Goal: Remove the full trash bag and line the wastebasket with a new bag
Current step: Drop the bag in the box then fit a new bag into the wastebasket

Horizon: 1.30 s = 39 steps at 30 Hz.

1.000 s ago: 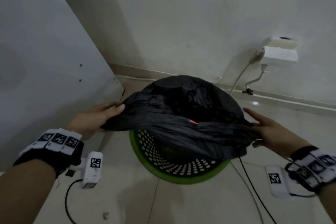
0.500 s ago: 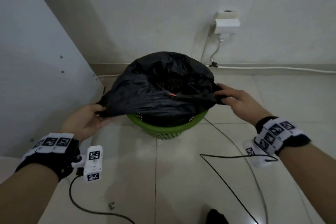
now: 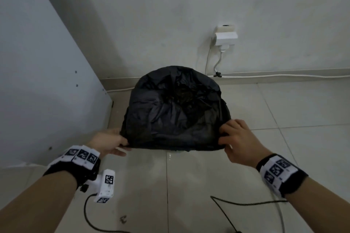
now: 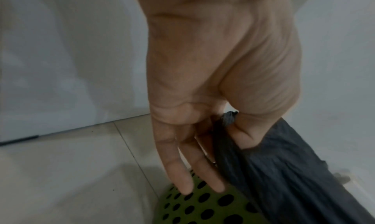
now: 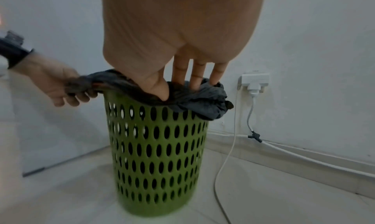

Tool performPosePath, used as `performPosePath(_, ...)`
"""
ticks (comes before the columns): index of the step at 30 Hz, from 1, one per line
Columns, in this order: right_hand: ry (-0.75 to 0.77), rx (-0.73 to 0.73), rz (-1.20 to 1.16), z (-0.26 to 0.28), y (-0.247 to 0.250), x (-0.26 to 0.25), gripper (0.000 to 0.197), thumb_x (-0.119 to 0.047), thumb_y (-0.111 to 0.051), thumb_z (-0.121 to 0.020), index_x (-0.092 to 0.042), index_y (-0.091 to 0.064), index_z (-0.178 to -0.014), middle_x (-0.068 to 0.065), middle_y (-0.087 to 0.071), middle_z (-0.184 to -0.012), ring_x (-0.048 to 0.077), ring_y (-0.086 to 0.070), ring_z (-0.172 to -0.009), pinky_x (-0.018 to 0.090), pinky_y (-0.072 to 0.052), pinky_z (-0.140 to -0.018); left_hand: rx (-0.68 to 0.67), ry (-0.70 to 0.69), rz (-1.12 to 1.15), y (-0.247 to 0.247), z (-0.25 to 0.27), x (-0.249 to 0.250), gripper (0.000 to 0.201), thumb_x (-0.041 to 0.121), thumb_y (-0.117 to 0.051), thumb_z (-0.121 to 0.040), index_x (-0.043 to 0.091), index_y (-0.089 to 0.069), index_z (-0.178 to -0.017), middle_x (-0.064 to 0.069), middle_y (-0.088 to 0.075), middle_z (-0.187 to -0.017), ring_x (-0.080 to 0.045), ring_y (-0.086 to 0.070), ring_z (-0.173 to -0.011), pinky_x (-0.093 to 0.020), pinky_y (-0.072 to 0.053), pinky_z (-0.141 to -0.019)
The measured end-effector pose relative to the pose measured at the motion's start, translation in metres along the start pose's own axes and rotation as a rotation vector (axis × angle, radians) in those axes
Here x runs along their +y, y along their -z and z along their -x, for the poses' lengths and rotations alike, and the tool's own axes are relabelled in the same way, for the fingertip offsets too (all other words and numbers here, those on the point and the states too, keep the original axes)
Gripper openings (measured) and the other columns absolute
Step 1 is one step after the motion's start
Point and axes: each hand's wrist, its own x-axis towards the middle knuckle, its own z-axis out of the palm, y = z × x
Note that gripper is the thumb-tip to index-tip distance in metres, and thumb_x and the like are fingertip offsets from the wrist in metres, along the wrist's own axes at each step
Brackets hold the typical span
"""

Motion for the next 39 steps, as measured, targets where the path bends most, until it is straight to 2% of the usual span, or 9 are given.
performPosePath(4,-0.117,-0.094,0.084,0.000,-0.034,-0.001,0.030,-0.014,-0.064,-0.060,-0.029,-0.076,-0.083,0.007,-0.066,-0.110,0.036,-0.060,-0.102,0.042,-0.042,-0.087,0.194,-0.039,-0.108,-0.023,-0.013,-0.009,0.038,0.011,-0.064,-0.092,0.007,-0.047,-0.125,-0.013,-0.061,-0.098,-0.026,-0.061,-0.065,-0.035,-0.057,-0.053)
performPosePath(7,-0.139,0.052,-0.055,-0.005,-0.034,0.005,0.036,-0.008,-0.054,-0.066,-0.025,-0.078,-0.086,0.008,-0.072,-0.114,0.036,-0.063,-0.106,0.047,-0.051,-0.087,0.387,-0.104,0.468,-0.029,-0.019,-0.003,0.048,0.007,-0.054,-0.093,0.006,-0.034,-0.137,-0.023,-0.055,-0.110,-0.030,-0.061,-0.058,-0.039,-0.058,-0.045)
performPosePath(12,-0.247,0.350,-0.321,-0.024,0.039,0.021,0.029,-0.013,-0.047,-0.077,-0.015,-0.076,-0.074,0.002,-0.073,-0.074,0.026,-0.064,-0.068,0.042,-0.055,-0.070,0.167,-0.195,0.556,-0.041,0.004,0.036,0.065,0.065,-0.056,-0.086,0.022,-0.056,-0.135,-0.004,-0.066,-0.125,-0.033,-0.067,-0.101,-0.048,-0.061,-0.074)
performPosePath(16,-0.262,0.403,-0.487,-0.084,0.105,0.005,0.026,-0.008,-0.053,-0.081,-0.021,-0.076,-0.082,-0.003,-0.073,-0.079,0.013,-0.063,-0.068,0.022,-0.052,-0.072,0.112,-0.135,0.356,-0.078,0.011,0.037,0.071,0.039,-0.076,-0.081,0.026,-0.040,-0.141,-0.002,-0.061,-0.126,-0.030,-0.064,-0.105,-0.050,-0.061,-0.076)
performPosePath(20,-0.234,0.160,-0.633,-0.144,0.129,-0.021,0.027,-0.007,-0.054,-0.085,-0.022,-0.075,-0.093,-0.004,-0.075,-0.091,0.008,-0.068,-0.081,0.019,-0.054,-0.083,0.132,-0.137,0.409,-0.082,0.007,0.032,0.065,0.004,-0.056,-0.088,0.025,-0.032,-0.145,-0.006,-0.058,-0.117,-0.030,-0.062,-0.093,-0.043,-0.060,-0.070)
performPosePath(26,-0.138,-0.611,-0.432,-0.174,0.047,-0.073,0.030,-0.015,-0.064,-0.082,-0.029,-0.074,-0.106,-0.001,-0.074,-0.100,0.023,-0.071,-0.090,0.023,-0.058,-0.066,0.071,-0.202,0.181,-0.069,0.018,0.034,0.060,0.003,-0.049,-0.083,0.028,-0.038,-0.137,-0.009,-0.060,-0.112,-0.026,-0.060,-0.082,-0.031,-0.050,-0.059)
performPosePath(28,-0.131,-0.819,-0.267,-0.176,0.004,-0.079,0.045,-0.024,-0.072,-0.082,-0.027,-0.066,-0.126,0.002,-0.065,-0.126,0.025,-0.063,-0.113,0.026,-0.056,-0.079,0.022,-0.249,0.138,-0.069,0.020,0.031,0.063,-0.002,-0.046,-0.087,0.034,-0.037,-0.138,-0.001,-0.059,-0.117,-0.021,-0.060,-0.094,-0.031,-0.053,-0.065)
performPosePath(31,-0.189,-0.932,-0.170,-0.174,-0.045,-0.077,0.065,-0.030,-0.073,-0.085,-0.025,-0.049,-0.145,0.003,-0.040,-0.153,0.027,-0.042,-0.137,0.033,-0.042,-0.106,-0.032,-0.301,0.072,-0.067,0.022,0.027,0.064,-0.005,-0.045,-0.083,0.038,-0.043,-0.131,0.000,-0.061,-0.121,-0.019,-0.060,-0.102,-0.037,-0.055,-0.079)
performPosePath(39,-0.526,-0.957,-0.351,-0.143,-0.122,-0.064,0.144,-0.077,-0.077,-0.054,-0.028,0.012,-0.156,0.002,-0.004,-0.167,0.030,-0.012,-0.152,0.044,-0.021,-0.121,-0.137,-0.351,-0.135,-0.069,0.020,0.027,0.062,0.012,-0.051,-0.066,0.047,-0.051,-0.117,-0.001,-0.067,-0.108,-0.024,-0.062,-0.105,-0.054,-0.051,-0.095)
